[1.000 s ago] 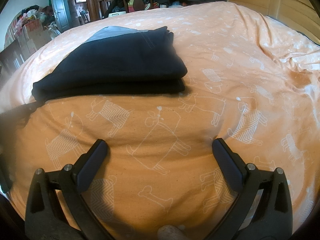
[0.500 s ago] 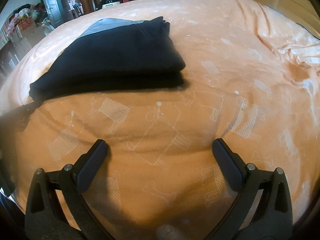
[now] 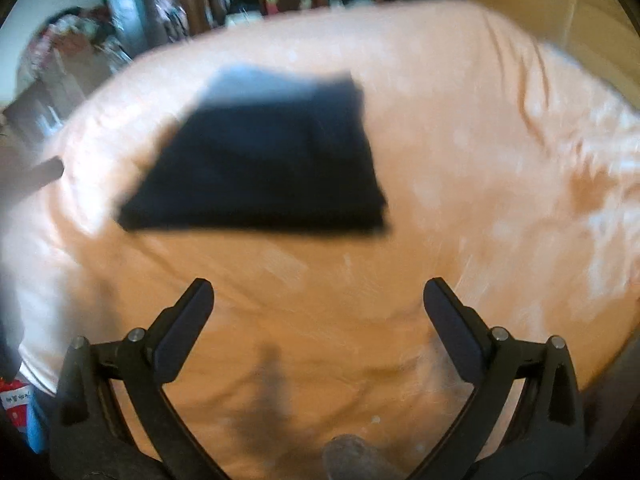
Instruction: Fold small clothes
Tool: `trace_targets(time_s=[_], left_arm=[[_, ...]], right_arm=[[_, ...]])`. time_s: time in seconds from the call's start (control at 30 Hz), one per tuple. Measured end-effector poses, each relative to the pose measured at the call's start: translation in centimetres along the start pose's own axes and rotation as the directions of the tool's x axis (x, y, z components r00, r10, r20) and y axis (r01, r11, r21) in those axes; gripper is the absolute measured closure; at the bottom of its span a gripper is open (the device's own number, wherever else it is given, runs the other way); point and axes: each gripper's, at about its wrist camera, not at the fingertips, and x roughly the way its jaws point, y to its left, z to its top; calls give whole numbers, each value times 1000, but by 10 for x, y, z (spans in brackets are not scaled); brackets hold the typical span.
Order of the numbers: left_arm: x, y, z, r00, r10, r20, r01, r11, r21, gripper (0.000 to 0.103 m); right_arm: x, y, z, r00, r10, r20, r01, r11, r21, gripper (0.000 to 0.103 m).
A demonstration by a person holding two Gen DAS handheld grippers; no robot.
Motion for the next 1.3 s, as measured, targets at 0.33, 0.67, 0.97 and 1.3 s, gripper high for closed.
trace_targets(time_s=[0.33, 0.67, 0.97, 1.3], left_arm=[[-213, -26, 71, 877, -38, 479, 18, 999, 46, 0], [-213, -43, 56, 947, 5, 322, -28, 997, 68, 0], [-206, -44, 50, 958, 19, 287, -33, 999, 43, 0], [-206, -47, 49, 955, 38, 295, -50, 998, 32, 0]], right_arm=[[-206, 33, 57, 883, -67, 465, 67, 998, 17, 0], [-188, 50, 50, 930, -150, 336, 155, 988, 10, 0], [-187, 48, 44, 948, -123, 293, 124, 992, 14, 0], [-187, 47, 44, 951, -114, 289, 114, 993, 17, 0]])
